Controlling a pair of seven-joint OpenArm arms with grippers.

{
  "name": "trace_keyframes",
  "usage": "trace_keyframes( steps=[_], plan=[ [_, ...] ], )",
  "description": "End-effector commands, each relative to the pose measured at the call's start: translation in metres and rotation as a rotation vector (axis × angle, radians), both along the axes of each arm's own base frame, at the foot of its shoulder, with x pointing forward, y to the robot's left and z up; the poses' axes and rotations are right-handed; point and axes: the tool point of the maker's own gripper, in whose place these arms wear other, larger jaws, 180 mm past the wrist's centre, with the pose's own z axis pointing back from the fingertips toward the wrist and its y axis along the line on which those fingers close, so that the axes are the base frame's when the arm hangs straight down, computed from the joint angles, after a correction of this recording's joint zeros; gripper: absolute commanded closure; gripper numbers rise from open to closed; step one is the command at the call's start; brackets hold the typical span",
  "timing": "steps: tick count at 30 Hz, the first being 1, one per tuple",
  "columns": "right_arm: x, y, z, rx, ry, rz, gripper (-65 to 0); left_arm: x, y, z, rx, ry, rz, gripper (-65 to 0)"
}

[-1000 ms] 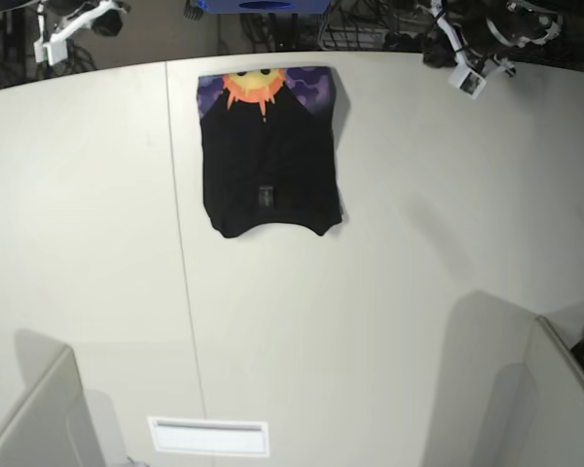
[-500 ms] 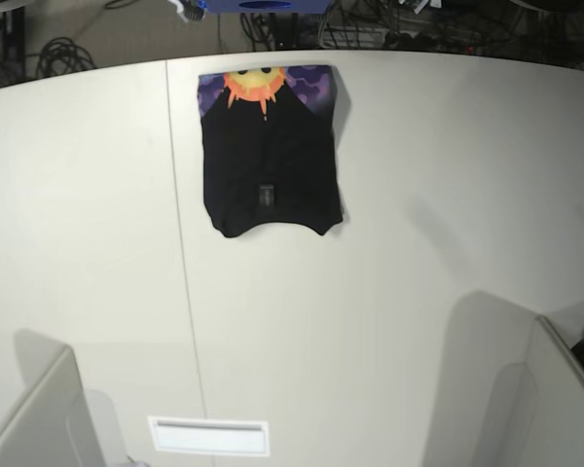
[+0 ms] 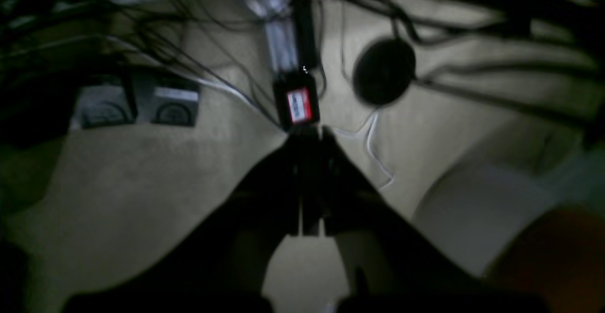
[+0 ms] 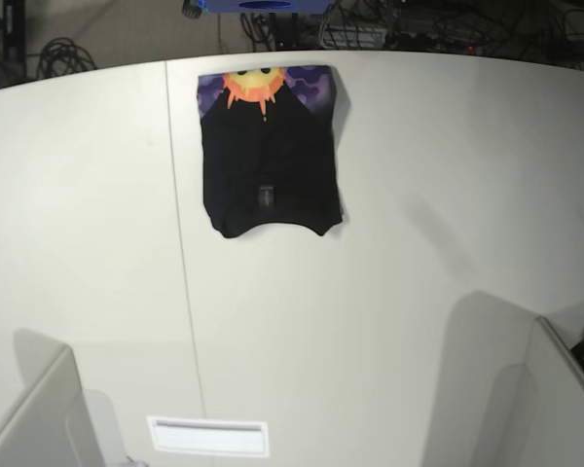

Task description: Fold the T-shirt properly

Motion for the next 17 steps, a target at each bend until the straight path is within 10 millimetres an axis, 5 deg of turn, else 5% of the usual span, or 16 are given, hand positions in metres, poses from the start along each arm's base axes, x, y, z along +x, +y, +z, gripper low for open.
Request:
trace_keyframes(
  steps=[1, 4, 9, 13, 17],
  plan=[
    [0.001, 0.001, 0.0, 0.007, -0.004, -0.009, 0.0, 0.013, 0.003, 0.0, 0.024, -0.059, 0.024, 0.0],
    [0.001, 0.006, 0.0, 0.014, 0.012, -0.005, 0.0, 0.002, 0.026, -0.007, 0.165, -0.044, -0.02, 0.0],
    [0.013, 0.02, 0.0, 0.038, -0.02, -0.007, 0.0, 0.009, 0.036, -0.009, 0.227, -0.058, -0.055, 0.0],
    [0.025, 0.023, 0.0, 0.05, -0.053, -0.001, 0.0, 0.019, 0.034, -0.01, 0.227, -0.076, -0.048, 0.0],
    [0.023, 0.005, -0.001, 0.023, -0.049, 0.007, 0.0, 0.026, 0.021, -0.012, 0.209, -0.087, -0.039, 0.0]
  ],
)
